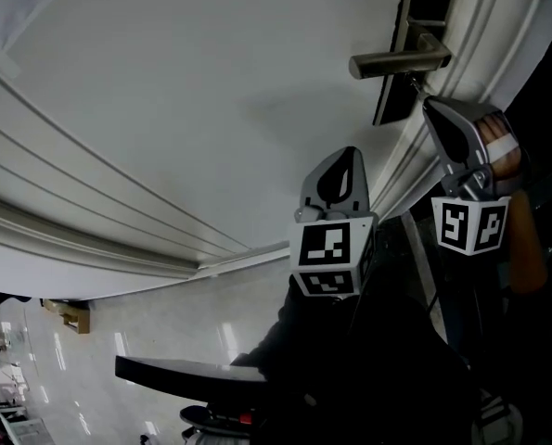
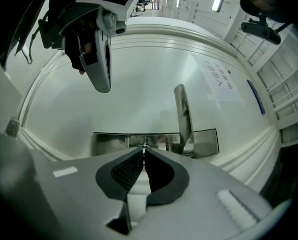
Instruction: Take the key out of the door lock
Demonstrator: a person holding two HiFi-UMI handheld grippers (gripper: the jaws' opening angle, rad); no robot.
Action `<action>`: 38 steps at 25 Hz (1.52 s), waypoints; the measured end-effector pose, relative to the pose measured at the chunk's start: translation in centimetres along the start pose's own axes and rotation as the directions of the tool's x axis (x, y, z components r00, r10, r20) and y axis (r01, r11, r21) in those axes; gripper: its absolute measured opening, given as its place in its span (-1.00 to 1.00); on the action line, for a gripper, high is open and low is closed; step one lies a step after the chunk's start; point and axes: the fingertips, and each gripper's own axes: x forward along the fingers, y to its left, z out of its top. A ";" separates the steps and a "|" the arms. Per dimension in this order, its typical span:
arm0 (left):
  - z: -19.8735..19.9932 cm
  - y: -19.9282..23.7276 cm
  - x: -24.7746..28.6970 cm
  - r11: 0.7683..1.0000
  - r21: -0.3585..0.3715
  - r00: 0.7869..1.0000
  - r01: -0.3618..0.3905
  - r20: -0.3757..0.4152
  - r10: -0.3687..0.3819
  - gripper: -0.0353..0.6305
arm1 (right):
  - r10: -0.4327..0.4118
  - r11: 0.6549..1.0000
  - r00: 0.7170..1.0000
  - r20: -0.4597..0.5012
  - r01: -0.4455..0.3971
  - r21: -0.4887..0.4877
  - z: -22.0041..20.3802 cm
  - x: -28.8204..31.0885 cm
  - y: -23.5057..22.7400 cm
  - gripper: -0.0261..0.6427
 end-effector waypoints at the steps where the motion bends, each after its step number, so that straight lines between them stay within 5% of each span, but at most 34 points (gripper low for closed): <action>1: 0.1 0.0 -0.1 1.000 -0.001 1.000 0.003 0.000 -0.003 -0.89 | 0.002 1.000 1.000 -0.002 -0.002 -0.001 0.1 -0.1 0.0 -0.89; 38: 0.0 0.2 -1.4 1.000 -0.010 1.000 -0.012 0.005 0.012 -0.89 | -0.009 1.000 1.000 0.001 0.009 0.027 0.7 -1.7 0.3 -0.89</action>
